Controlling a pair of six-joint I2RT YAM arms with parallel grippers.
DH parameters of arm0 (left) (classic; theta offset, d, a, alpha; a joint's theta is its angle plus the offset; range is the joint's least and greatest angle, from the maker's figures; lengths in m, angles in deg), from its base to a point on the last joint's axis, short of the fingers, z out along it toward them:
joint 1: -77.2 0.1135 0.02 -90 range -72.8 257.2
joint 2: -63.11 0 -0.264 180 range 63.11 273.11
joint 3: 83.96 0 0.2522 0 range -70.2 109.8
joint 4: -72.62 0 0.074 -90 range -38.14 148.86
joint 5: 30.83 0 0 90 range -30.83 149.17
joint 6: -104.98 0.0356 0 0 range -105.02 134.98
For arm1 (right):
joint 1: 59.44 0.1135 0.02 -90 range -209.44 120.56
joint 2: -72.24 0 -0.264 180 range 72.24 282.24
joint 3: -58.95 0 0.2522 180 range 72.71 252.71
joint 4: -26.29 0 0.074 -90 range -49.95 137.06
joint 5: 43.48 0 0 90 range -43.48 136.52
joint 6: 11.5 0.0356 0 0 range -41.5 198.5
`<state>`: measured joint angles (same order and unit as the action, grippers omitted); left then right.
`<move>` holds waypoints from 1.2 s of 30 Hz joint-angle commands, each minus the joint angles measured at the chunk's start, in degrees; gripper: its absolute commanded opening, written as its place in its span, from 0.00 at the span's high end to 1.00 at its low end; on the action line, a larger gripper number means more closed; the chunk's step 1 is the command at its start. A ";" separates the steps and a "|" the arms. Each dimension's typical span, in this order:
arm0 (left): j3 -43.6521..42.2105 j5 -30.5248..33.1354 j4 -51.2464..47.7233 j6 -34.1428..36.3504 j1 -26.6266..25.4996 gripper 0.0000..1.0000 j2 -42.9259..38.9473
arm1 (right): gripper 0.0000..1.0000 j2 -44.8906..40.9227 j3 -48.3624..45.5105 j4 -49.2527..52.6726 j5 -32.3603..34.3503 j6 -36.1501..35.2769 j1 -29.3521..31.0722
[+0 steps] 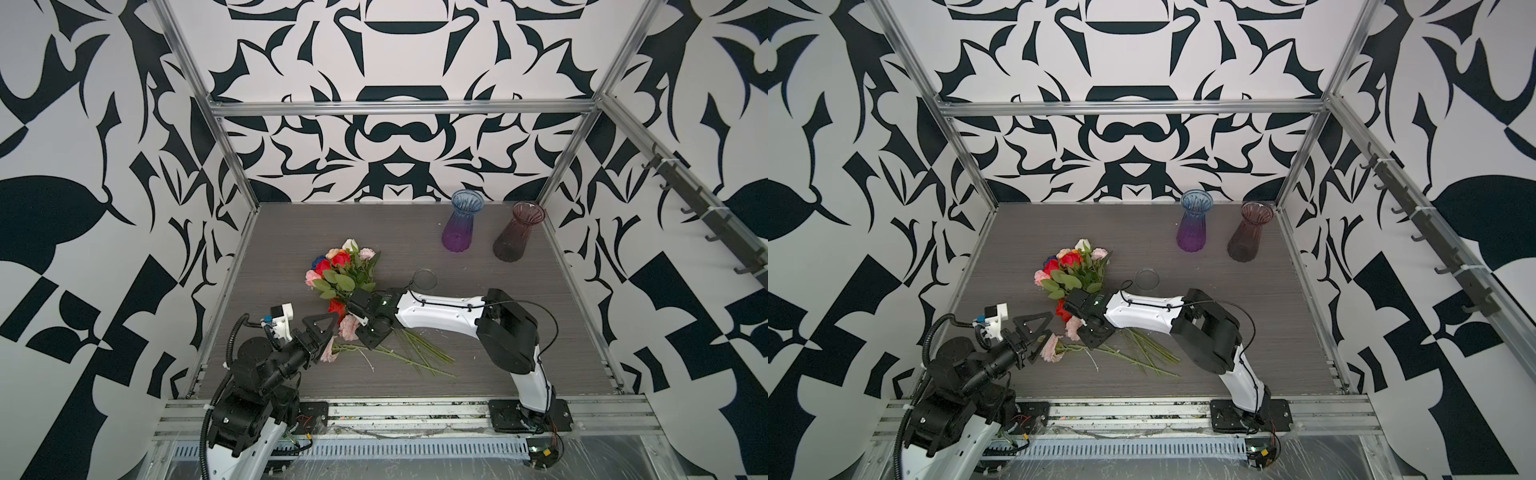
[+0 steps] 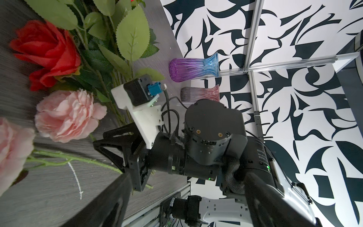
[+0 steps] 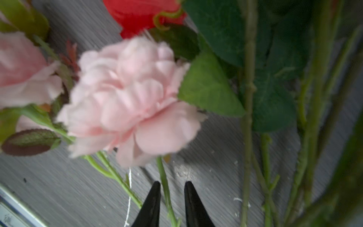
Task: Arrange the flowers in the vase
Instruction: 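Reach the right gripper over the bouquet and grasp two pink rose stems, then lift the two pink roses out of the bouquet with the right gripper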
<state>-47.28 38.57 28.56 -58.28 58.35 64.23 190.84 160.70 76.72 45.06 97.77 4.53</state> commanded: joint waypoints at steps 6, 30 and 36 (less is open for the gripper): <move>-0.11 -0.41 -0.25 -0.83 0.04 0.06 -0.77 | 0.75 2.14 4.43 2.57 -2.23 -1.57 -0.07; 4.47 -9.56 19.54 4.80 0.04 0.12 5.43 | 1.00 -14.86 25.83 17.03 15.34 -0.02 -3.84; 13.24 -15.67 17.40 20.22 0.04 0.23 16.21 | 1.00 -17.74 32.16 13.92 18.19 3.71 -5.26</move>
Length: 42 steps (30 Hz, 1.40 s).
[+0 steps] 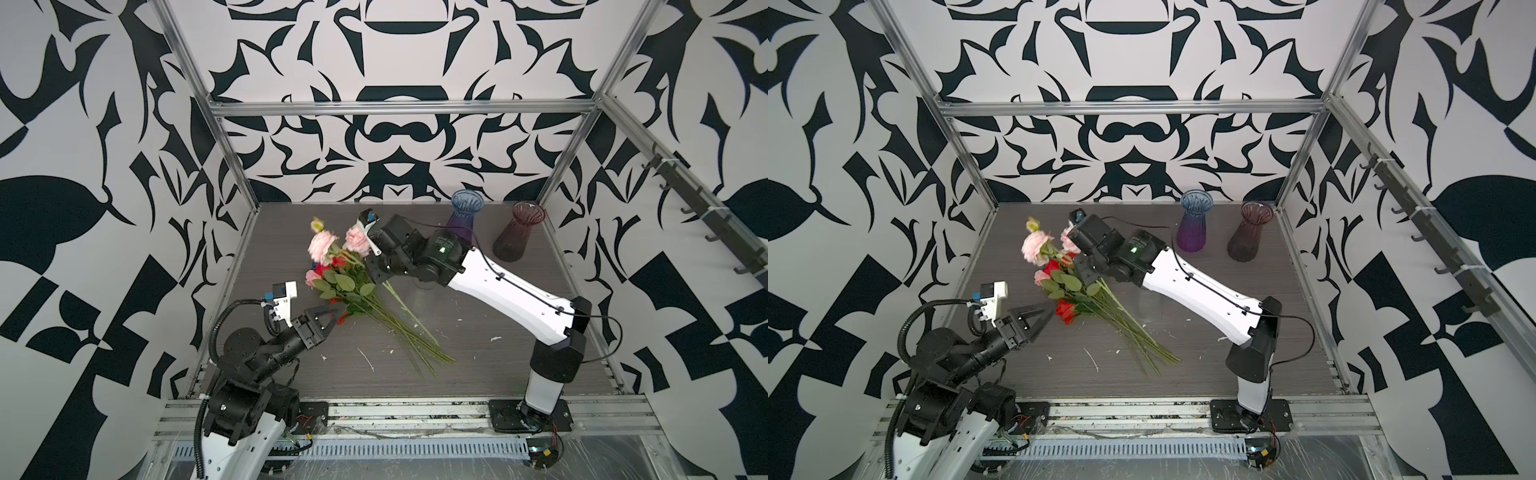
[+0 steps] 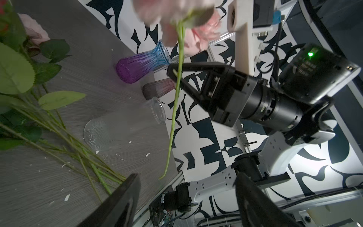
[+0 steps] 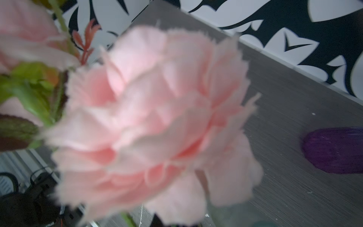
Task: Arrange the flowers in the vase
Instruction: 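Lift the two pink roses out of the bouquet with the right gripper, then grasp the pink rose stems with the left gripper below the right gripper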
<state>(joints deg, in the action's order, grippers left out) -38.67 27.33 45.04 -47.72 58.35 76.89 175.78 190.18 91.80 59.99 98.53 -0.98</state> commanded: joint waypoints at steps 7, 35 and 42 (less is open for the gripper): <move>14.34 -2.86 -1.26 24.94 0.04 0.20 15.98 | 1.00 -10.11 -3.97 -11.20 3.97 3.82 0.16; 20.36 22.67 5.82 40.75 -26.15 0.40 34.74 | 1.00 -21.27 -22.65 -28.37 -0.36 17.04 0.17; 21.46 24.90 4.27 39.35 -26.15 0.40 35.07 | 1.00 -22.77 -24.22 -28.11 0.33 17.19 0.16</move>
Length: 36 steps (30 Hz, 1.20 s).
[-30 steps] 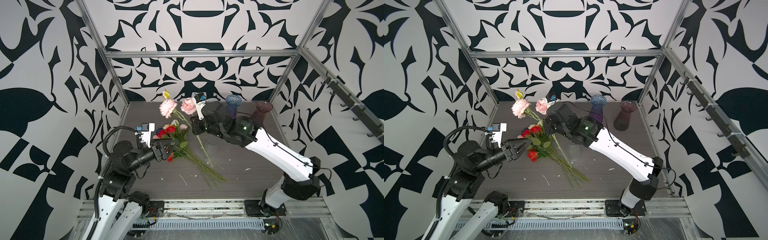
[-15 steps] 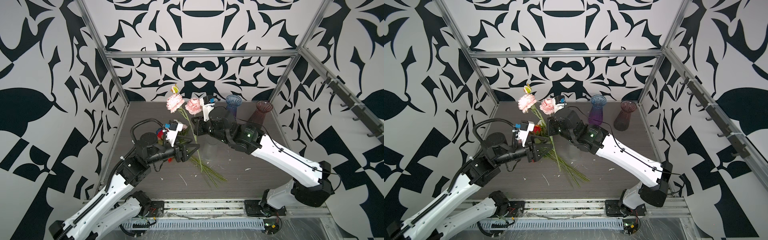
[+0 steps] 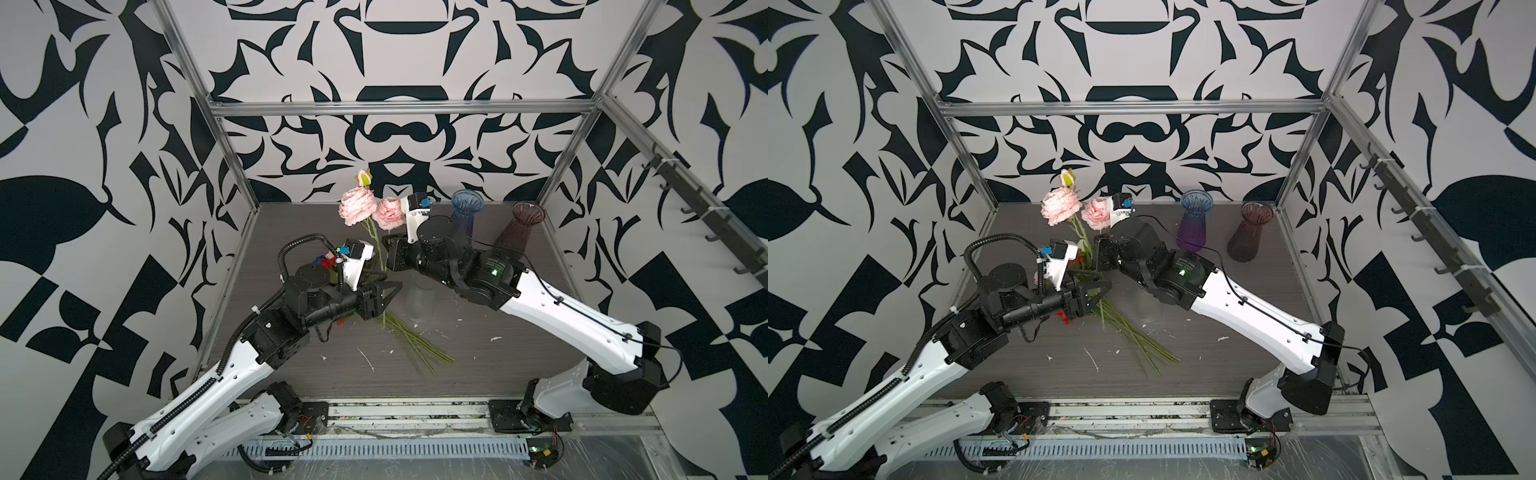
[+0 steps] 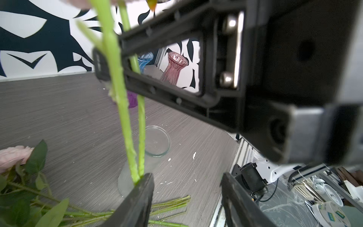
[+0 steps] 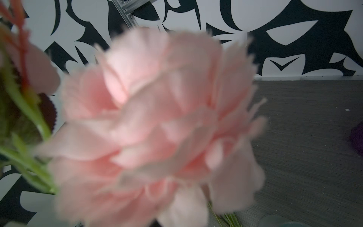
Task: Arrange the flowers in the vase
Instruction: 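Grasp the pink rose stems with the left gripper below the right gripper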
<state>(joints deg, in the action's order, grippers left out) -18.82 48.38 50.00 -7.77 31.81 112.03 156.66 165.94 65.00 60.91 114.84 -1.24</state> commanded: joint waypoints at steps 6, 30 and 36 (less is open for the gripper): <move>1.19 2.05 -0.03 -0.28 0.38 0.39 -1.11 | 1.00 -4.26 -0.07 -0.47 0.01 0.40 0.43; 2.37 2.16 -1.51 -0.28 0.39 0.50 1.85 | 1.00 -4.19 -1.21 -2.26 -6.22 3.34 0.44; 2.85 1.63 -2.20 -0.03 0.39 1.00 2.09 | 1.00 -4.52 -2.06 -2.27 -5.80 3.33 0.43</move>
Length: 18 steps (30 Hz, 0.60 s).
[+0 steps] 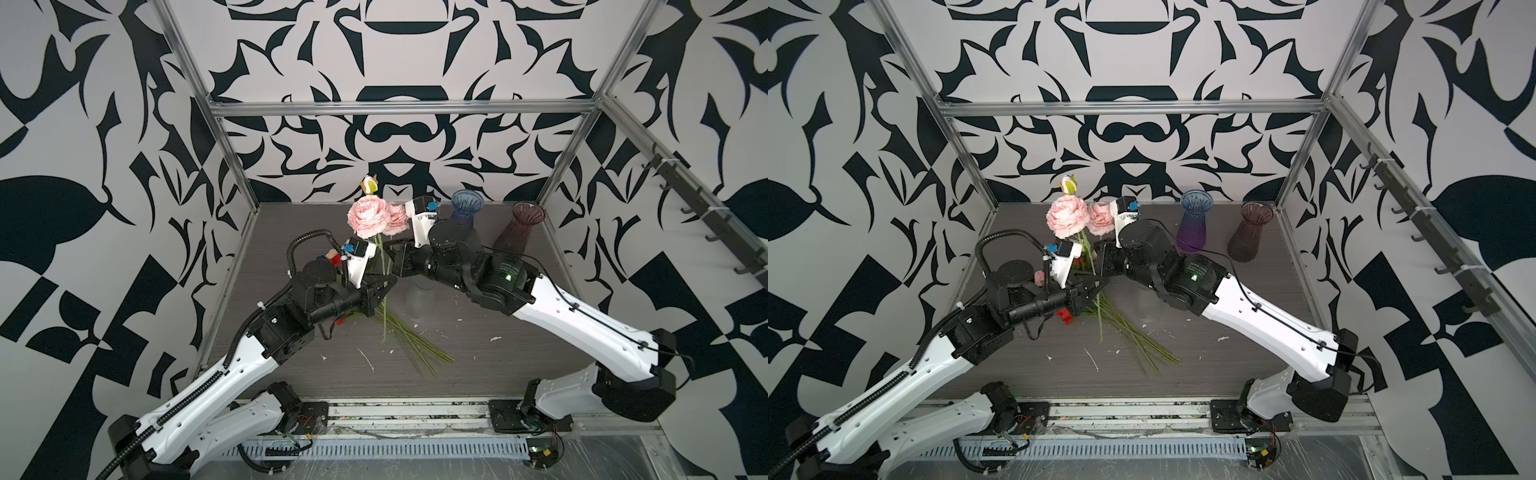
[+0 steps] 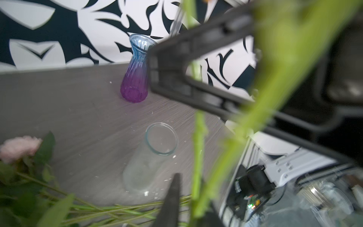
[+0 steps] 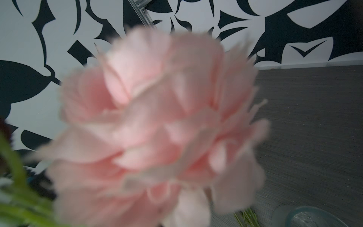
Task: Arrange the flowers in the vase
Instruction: 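Grasp the pink rose stems with the left gripper below the right gripper, then open the right gripper and draw it back while the left gripper holds the roses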
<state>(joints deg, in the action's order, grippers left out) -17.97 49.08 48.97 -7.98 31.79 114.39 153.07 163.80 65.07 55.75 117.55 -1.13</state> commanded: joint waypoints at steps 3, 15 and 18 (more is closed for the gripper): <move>1.91 1.11 -1.69 0.19 0.41 1.00 -1.04 | 1.00 -1.32 -0.38 -2.62 -0.71 0.60 0.32; -0.34 4.45 -3.10 0.12 0.42 1.00 -4.83 | 0.43 -14.72 -6.41 7.57 6.85 -6.00 -4.07; -1.36 4.81 -1.03 0.19 0.45 1.00 -5.48 | 0.41 -20.11 -10.38 12.19 7.19 -6.12 -7.77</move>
<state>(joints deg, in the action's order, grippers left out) -18.25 52.75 46.15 -7.90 31.92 109.94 137.12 155.78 72.68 60.56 112.65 -6.53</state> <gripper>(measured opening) 0.073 0.588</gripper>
